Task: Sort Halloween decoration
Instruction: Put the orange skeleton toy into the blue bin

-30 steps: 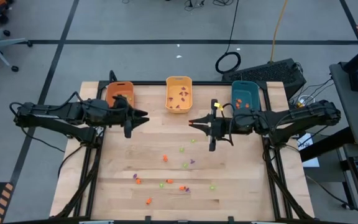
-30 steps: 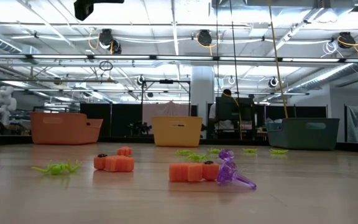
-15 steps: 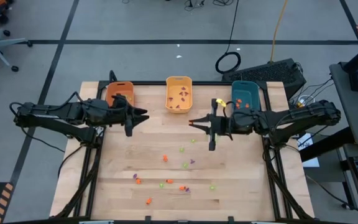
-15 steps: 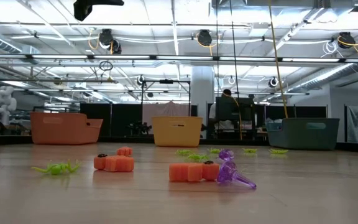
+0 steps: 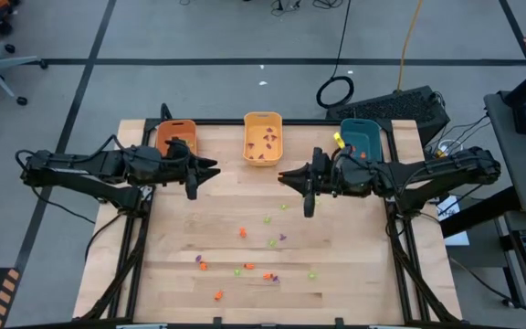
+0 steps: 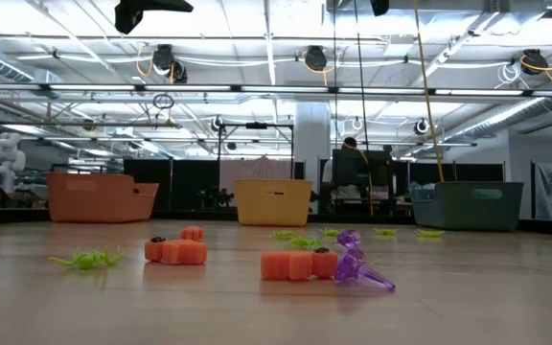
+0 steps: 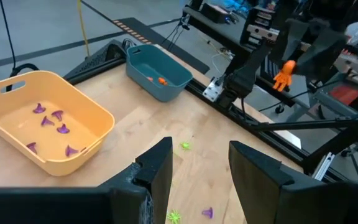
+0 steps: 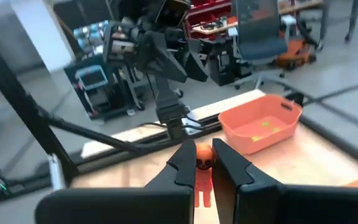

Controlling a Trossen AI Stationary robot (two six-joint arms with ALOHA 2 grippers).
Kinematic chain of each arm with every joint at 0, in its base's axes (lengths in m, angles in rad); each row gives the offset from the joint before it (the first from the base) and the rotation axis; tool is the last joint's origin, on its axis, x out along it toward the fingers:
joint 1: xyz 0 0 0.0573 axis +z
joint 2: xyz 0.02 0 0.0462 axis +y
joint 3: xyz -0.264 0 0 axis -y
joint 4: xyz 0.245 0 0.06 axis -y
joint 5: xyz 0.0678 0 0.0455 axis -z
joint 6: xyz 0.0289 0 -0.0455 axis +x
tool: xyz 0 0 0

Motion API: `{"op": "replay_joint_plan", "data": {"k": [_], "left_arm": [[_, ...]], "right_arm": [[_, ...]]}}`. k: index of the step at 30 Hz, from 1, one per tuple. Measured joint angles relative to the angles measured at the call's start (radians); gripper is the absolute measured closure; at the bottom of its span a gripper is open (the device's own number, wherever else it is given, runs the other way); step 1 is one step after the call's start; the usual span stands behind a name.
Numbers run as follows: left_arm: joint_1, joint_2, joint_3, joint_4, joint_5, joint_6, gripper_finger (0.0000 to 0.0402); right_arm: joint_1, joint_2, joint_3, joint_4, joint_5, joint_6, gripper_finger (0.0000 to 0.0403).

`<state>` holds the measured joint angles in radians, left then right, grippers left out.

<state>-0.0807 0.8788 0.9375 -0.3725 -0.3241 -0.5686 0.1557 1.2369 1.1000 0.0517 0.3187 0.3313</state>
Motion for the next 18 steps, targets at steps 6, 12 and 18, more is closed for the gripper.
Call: {"op": "replay_joint_plan", "data": {"k": [6,12,18], "left_arm": [[0.0,0.015,0.0,-0.004,0.0,0.007,0.0245],[0.0,0.036,0.0,-0.002,0.0,0.007,0.0245],[0.0,0.051,0.0,-0.001,0.0,0.006,0.0245]], "right_arm": [[-0.041,0.0,0.0,-0.014,-0.005,0.275,0.0394],[-0.14,-0.019,-0.001,-0.072,-0.115,0.514,0.0394],[-0.27,-0.048,0.0,-0.209,-0.14,0.56,0.0394]]}}
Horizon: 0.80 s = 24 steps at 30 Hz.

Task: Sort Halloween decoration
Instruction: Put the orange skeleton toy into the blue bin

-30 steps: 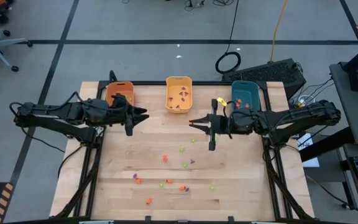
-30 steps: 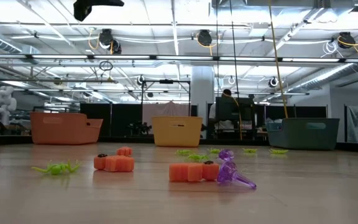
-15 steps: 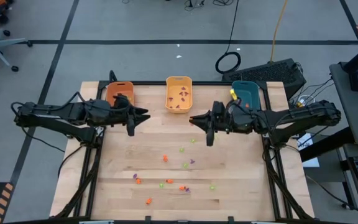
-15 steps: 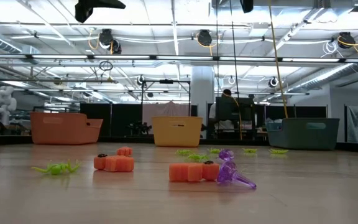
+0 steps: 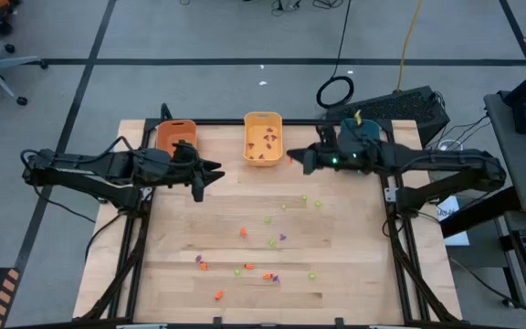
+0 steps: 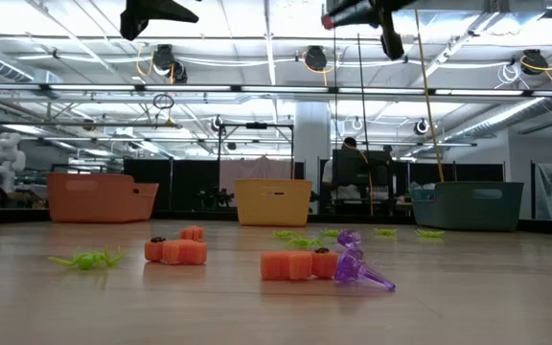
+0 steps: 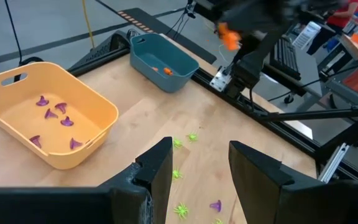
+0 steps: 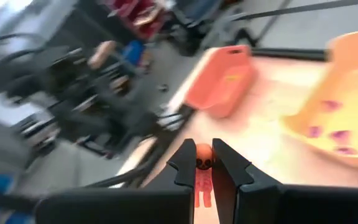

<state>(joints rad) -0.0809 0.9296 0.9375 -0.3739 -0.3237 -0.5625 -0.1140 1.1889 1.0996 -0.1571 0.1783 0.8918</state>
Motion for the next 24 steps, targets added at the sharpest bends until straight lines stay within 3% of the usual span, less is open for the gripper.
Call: {"op": "replay_joint_plan", "data": {"k": [13,21,24], "left_arm": [[0.0,0.008,0.0,-0.003,0.0,-0.001,0.0245],[0.001,0.036,0.0,-0.014,-0.022,0.0,0.0245],[0.001,0.06,0.0,-0.007,-0.023,-0.007,0.0245]], "right_arm": [[-0.283,-0.015,0.0,-0.531,0.026,-0.064,0.0394],[-0.421,0.002,0.0,-0.688,0.163,-0.168,0.0394],[-0.467,0.008,-0.011,-0.706,0.191,-0.12,0.0394]]}}
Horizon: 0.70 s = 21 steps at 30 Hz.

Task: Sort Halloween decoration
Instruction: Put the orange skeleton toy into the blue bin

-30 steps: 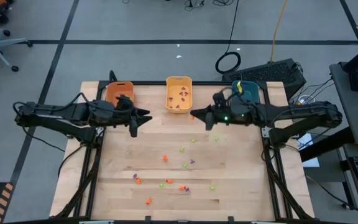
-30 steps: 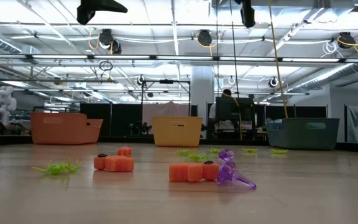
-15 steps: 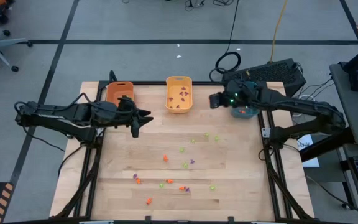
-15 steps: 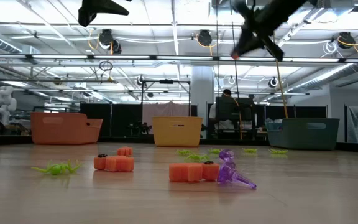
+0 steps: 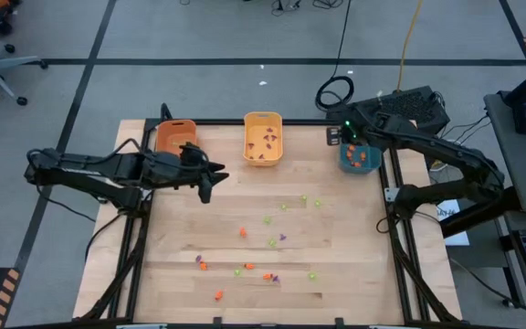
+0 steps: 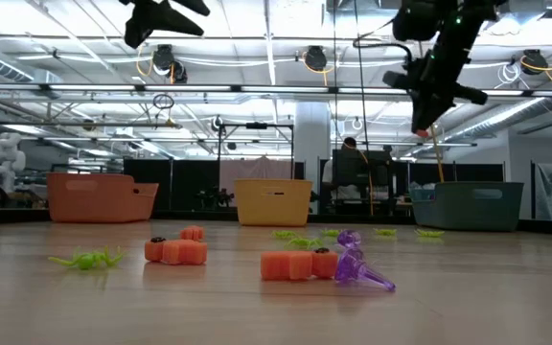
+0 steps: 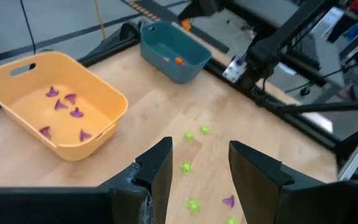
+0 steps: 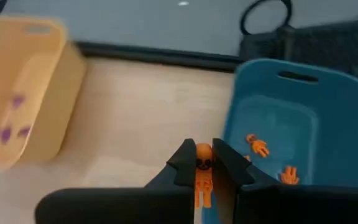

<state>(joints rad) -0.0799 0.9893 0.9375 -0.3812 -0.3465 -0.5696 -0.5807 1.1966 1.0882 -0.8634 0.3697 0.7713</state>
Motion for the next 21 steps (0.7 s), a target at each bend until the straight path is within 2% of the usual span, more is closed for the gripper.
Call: {"op": "replay_joint_plan", "data": {"k": [4,9,12,17,21], "left_arm": [[0.0,0.038,0.0,-0.003,0.022,0.0,0.0245],[0.0,0.076,0.0,-0.002,0.119,-0.001,0.0245],[0.0,0.087,0.0,-0.001,0.168,-0.001,0.0245],[0.0,0.091,0.0,0.0,0.186,0.0,0.0245],[-0.001,0.091,0.0,0.0,0.189,-0.001,0.0245]], "right_arm": [[-0.057,0.002,-0.081,0.026,0.0,0.063,0.0394],[-0.087,0.003,-0.198,0.051,-0.005,0.177,0.0394],[-0.088,0.003,-0.23,0.089,-0.003,0.186,0.0394],[-0.088,0.003,-0.262,0.137,0.001,0.191,0.0394],[-0.088,0.003,-0.285,0.137,0.043,0.214,0.0386]]}}
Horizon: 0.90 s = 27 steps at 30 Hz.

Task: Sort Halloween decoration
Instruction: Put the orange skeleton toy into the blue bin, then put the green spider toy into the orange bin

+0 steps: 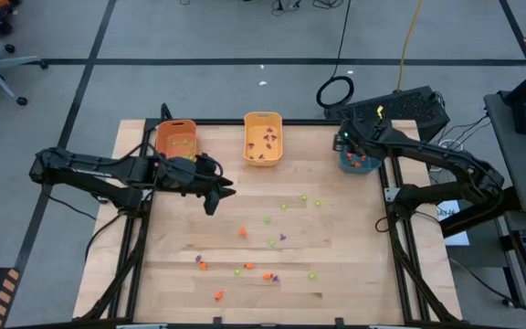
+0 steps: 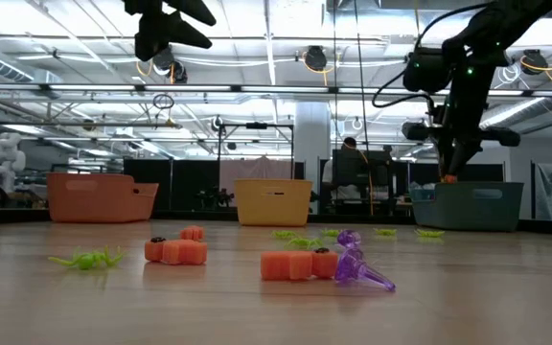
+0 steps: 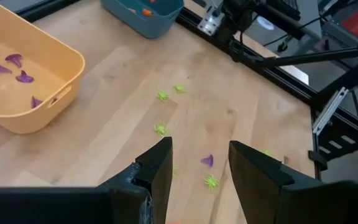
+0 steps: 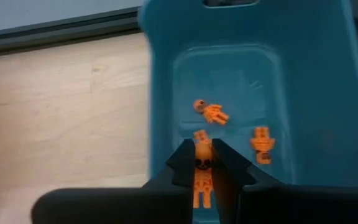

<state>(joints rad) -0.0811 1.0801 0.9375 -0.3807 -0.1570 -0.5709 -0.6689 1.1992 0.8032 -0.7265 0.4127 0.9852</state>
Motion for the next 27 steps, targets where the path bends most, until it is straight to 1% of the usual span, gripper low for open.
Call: {"op": "replay_joint_plan", "data": {"k": [3,8,10,14,19,23,27], "left_arm": [[0.0,0.0,0.0,0.005,0.028,0.0,0.0245],[-0.013,0.0,0.0,0.005,0.077,-0.003,0.0245],[-0.025,-0.002,0.0,0.005,0.082,-0.003,0.0245],[-0.042,-0.003,0.0,-0.004,0.083,-0.026,0.0245],[-0.059,-0.003,0.0,-0.012,0.079,-0.052,0.0245],[-0.059,-0.003,0.0,-0.102,0.1,-0.053,0.0245],[-0.059,-0.003,0.0,-0.171,0.155,-0.155,0.0245]], "right_arm": [[0.0,0.0,-0.005,-0.012,0.036,0.008,0.0359],[0.0,0.0,-0.004,-0.003,0.033,-0.008,0.0297],[0.0,-0.001,-0.004,-0.007,0.027,-0.011,0.0274],[0.002,-0.029,-0.004,-0.008,-0.053,-0.014,0.024],[0.026,-0.118,-0.004,0.02,-0.148,-0.083,0.022],[0.082,-0.237,-0.003,0.011,-0.179,-0.127,0.0218],[0.175,-0.366,-0.003,0.014,-0.184,-0.128,0.0218]]}}
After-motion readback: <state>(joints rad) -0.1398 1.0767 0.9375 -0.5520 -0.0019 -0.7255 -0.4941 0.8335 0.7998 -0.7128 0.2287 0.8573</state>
